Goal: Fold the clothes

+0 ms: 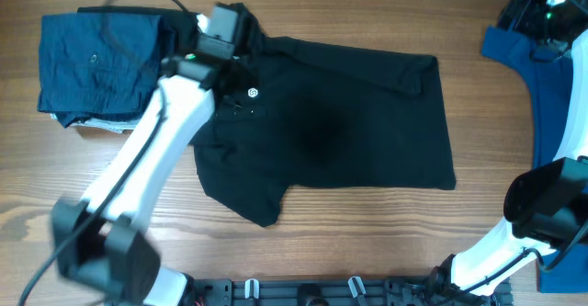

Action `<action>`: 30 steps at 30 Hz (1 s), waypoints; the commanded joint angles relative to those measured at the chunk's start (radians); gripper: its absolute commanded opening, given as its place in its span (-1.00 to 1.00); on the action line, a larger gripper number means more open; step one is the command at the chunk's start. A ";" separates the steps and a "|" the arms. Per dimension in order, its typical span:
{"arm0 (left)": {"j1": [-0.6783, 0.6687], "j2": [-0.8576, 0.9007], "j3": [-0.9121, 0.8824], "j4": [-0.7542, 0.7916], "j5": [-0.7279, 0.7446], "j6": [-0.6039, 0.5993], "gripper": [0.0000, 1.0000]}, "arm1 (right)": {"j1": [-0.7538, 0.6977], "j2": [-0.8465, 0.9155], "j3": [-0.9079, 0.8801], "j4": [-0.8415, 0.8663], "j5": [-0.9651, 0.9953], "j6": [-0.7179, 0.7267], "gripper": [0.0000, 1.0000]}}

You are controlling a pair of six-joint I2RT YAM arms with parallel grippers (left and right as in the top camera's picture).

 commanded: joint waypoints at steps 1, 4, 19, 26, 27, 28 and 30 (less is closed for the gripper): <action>0.059 -0.143 0.016 -0.005 0.015 -0.003 -0.36 | 0.003 0.015 0.001 0.062 0.016 0.003 0.99; 0.136 -0.205 0.016 -0.006 0.015 -0.003 -0.18 | 0.003 0.015 0.001 0.085 -0.030 0.000 0.99; 0.362 -0.216 0.016 -0.036 0.016 -0.002 1.00 | 0.217 0.025 -0.107 -0.074 -0.196 -0.473 0.18; 0.363 -0.216 0.016 -0.036 0.016 -0.002 0.99 | 0.317 0.037 -0.250 -0.032 -0.085 -0.102 -0.21; 0.363 -0.215 0.016 -0.036 0.016 -0.002 0.99 | 0.322 0.038 -0.277 -0.011 -0.084 -0.048 -0.21; 0.363 -0.216 0.016 -0.036 0.016 -0.002 0.99 | 0.326 0.038 -0.299 0.008 -0.081 -0.020 -0.21; 0.363 -0.216 0.016 -0.036 0.016 -0.002 0.99 | 0.330 0.040 -0.357 0.060 -0.042 0.060 -0.21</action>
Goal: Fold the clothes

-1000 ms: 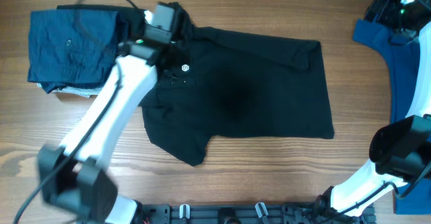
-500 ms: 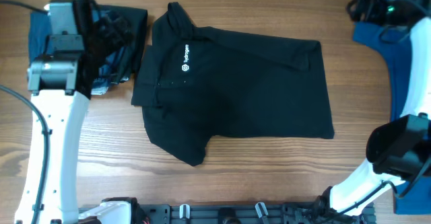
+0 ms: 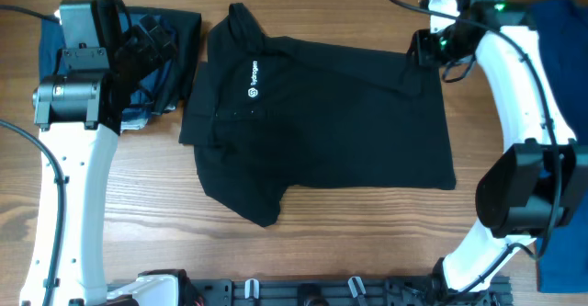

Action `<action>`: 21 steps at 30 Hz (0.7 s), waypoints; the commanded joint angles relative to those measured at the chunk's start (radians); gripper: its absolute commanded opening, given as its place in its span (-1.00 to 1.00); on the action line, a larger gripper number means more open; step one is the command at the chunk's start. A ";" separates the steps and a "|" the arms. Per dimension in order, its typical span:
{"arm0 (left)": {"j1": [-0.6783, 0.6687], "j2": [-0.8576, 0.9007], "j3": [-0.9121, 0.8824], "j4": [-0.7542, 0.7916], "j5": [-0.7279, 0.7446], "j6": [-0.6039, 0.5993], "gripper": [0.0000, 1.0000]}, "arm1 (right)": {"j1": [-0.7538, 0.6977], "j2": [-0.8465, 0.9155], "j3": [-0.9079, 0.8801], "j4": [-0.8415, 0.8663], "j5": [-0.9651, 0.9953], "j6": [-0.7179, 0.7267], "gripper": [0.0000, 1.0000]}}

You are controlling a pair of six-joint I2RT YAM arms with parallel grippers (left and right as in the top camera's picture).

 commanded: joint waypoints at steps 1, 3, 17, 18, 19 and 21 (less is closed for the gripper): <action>0.004 0.005 0.006 0.000 0.005 0.002 1.00 | 0.008 0.028 -0.114 0.077 0.102 0.290 -0.23; 0.004 0.005 0.006 0.000 0.005 0.002 0.99 | 0.007 0.028 -0.165 0.111 0.128 0.378 -0.26; 0.003 0.005 0.006 0.000 0.005 0.002 0.99 | 0.006 0.077 -0.246 0.260 0.225 0.523 -0.26; 0.004 0.005 0.006 0.000 0.005 0.002 1.00 | 0.006 0.093 -0.246 0.270 0.224 0.523 -0.25; 0.003 0.005 0.006 0.000 0.005 0.002 0.99 | 0.006 0.105 -0.246 0.280 0.223 0.528 -0.25; 0.004 0.005 0.006 0.000 0.005 0.002 1.00 | 0.006 0.129 -0.246 0.297 0.223 0.548 -0.26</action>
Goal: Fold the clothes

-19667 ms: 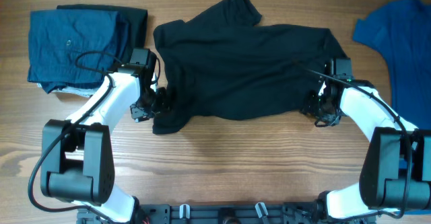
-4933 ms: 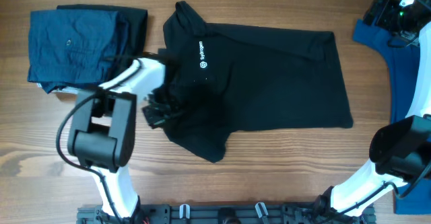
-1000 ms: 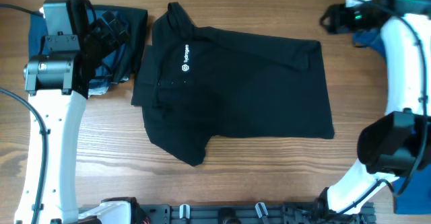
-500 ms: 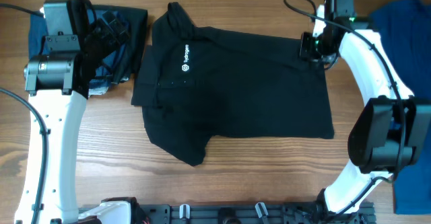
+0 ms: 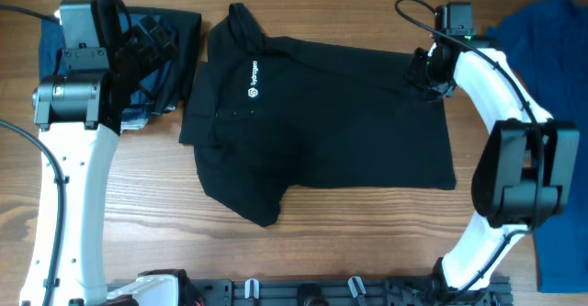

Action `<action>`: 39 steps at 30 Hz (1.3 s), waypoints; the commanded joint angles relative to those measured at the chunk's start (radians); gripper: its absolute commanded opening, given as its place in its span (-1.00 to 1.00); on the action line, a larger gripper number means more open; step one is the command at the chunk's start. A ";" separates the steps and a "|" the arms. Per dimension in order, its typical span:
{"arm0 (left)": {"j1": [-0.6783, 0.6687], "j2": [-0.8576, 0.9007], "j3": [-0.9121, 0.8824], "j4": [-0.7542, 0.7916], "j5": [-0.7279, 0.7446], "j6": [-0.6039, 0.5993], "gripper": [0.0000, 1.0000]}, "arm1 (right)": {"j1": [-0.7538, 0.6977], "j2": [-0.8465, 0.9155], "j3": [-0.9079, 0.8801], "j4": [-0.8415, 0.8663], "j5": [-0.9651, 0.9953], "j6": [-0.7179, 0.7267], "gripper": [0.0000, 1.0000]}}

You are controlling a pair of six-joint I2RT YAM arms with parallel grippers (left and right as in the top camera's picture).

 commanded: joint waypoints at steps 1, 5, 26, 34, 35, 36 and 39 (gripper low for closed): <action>0.004 0.005 0.006 0.002 0.005 0.002 1.00 | 0.000 0.071 -0.006 0.031 0.042 0.055 -0.25; 0.003 0.006 0.006 0.002 0.005 0.002 0.99 | 0.000 0.087 -0.006 0.053 0.042 0.059 -0.25; 0.004 0.006 0.006 0.002 0.005 0.002 0.99 | -0.002 0.090 -0.006 0.034 0.061 0.128 0.00; 0.004 0.005 0.006 0.002 0.005 0.002 0.99 | -0.002 0.090 -0.006 0.027 0.053 0.129 -0.03; 0.004 0.006 0.006 0.002 0.005 0.002 0.99 | -0.002 0.090 -0.006 0.025 0.053 0.130 -0.04; 0.003 0.005 0.006 0.002 0.005 0.002 1.00 | -0.002 0.090 -0.006 0.022 0.053 0.129 -0.06; 0.004 0.005 0.006 0.002 0.005 0.002 1.00 | -0.001 0.090 -0.006 0.013 0.053 0.129 -0.07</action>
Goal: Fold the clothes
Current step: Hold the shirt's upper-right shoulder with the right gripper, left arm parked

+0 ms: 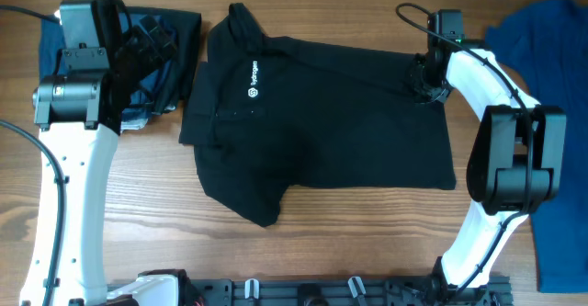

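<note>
A black polo shirt (322, 122) lies spread flat in the middle of the table, collar to the upper left and white chest logo facing up. My right gripper (424, 81) is down on the shirt's upper right corner; its dark fingers blend into the cloth, so their state is unclear. My left gripper (152, 41) hangs to the left of the shirt over a dark blue folded stack (182, 32), with nothing seen between its fingers.
A blue garment (551, 58) lies at the right edge of the table, running down to the front right. The left arm's white links stand along the left side. A black rail (303, 292) runs along the front edge.
My right gripper has settled slightly closer onto the shirt's upper right corner. The left arm and the shirt have not moved.
First my left gripper was at the shirt's collar while the right arm was off at the far right. Then the left arm stood back over the blue stack, with the collar laid out flatter, and the right gripper had reached the shirt's upper right corner, where it remains.
</note>
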Action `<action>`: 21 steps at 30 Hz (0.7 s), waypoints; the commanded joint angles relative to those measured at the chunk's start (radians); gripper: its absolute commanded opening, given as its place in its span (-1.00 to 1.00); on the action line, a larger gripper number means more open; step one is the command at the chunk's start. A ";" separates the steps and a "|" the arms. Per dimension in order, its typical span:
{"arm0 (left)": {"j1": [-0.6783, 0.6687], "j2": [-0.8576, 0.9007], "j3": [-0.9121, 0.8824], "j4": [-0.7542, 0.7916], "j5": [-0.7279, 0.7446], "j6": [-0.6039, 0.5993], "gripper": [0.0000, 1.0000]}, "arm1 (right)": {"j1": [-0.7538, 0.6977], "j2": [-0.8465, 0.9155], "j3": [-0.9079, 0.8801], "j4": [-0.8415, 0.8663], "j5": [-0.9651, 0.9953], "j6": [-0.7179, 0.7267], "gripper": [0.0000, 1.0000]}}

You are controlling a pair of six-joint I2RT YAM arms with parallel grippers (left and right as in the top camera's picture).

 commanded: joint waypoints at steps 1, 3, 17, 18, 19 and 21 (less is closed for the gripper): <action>0.004 0.006 0.006 0.003 0.005 0.002 1.00 | -0.001 0.016 -0.005 -0.010 0.017 0.011 -0.08; 0.004 0.005 0.006 0.003 0.005 0.002 1.00 | -0.001 0.016 -0.005 -0.013 0.016 0.011 -0.09; 0.004 0.005 0.006 0.003 0.005 0.002 1.00 | -0.002 0.014 -0.062 0.037 0.013 0.011 -0.17; 0.004 0.006 0.006 0.003 0.005 0.002 1.00 | -0.002 0.014 -0.062 0.037 0.013 0.007 -0.19; 0.003 0.005 0.006 0.003 0.005 0.002 0.99 | -0.002 0.014 -0.062 0.036 0.013 0.007 -0.26; 0.003 0.006 0.006 0.003 0.005 0.002 0.99 | -0.002 0.014 -0.061 0.038 0.013 0.008 -0.38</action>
